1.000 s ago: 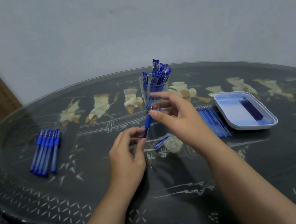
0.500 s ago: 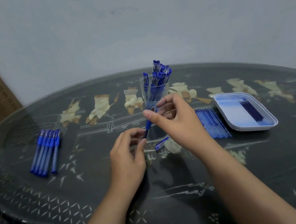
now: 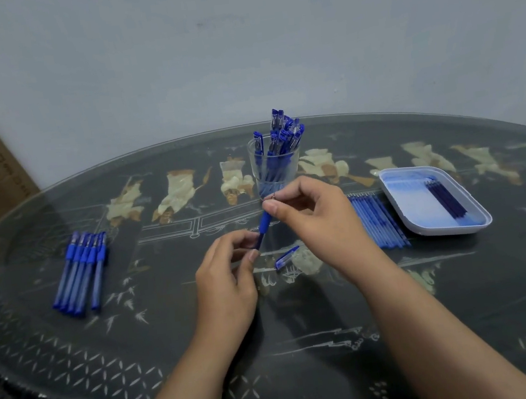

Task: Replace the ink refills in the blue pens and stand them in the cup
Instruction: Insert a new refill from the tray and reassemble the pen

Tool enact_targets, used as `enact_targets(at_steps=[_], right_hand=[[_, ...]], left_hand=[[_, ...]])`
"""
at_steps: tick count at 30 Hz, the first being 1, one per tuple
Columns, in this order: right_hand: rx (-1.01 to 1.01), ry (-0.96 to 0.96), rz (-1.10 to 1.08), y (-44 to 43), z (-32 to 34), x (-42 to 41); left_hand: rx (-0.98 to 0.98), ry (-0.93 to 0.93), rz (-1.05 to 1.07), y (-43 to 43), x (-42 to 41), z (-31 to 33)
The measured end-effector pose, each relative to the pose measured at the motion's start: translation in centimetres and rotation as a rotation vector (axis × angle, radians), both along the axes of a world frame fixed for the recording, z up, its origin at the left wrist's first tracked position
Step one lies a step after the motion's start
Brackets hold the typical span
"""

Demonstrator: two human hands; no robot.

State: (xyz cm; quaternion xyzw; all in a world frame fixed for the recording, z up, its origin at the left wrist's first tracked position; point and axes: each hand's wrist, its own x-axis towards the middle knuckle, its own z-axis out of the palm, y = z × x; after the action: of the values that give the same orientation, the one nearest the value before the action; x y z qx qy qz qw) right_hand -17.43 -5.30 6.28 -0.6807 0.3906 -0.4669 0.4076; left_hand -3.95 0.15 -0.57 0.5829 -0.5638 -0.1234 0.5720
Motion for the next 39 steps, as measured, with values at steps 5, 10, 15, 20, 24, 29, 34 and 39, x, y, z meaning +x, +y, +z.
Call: enact_targets(at_steps=[5,10,15,20,24,29,34,39], right_hand=[[0.050,-0.046,0.009,0.1,-0.2,0.0],[0.064,-0.073,0.043,0.0,-0.3,0.2],[0.063,-0.064,0.043,0.1,-0.7,0.2],[-0.073,0.377,0.026,-1.0,-2.0,-1.3],[-0.194,0.873,0.158,-1.2,-3.5,-2.0],[-0.152,0.797,0.022,-1.1,-4.7,-2.1],[0.044,0.098,-0.147,-0.8,-2.4,-2.1],[0.048,-0.503,-0.138,0.8,0.7,-1.7]], left_hand=[[-0.008,-0.007,-0.022,0.1,0.0,0.0],[0.016,0.014,-0.017,0.0,0.1,0.0],[0.024,0.033,-0.001,0.1,0.1,0.1],[0.028,0.069,0.008,0.1,0.2,0.1],[0.030,0.078,0.013,0.0,0.2,0.1],[0.027,0.068,0.004,0.1,0.1,0.2],[0.019,0.062,-0.012,0.1,0.0,0.3],[-0.006,0.012,-0.051,0.2,-0.1,0.3]])
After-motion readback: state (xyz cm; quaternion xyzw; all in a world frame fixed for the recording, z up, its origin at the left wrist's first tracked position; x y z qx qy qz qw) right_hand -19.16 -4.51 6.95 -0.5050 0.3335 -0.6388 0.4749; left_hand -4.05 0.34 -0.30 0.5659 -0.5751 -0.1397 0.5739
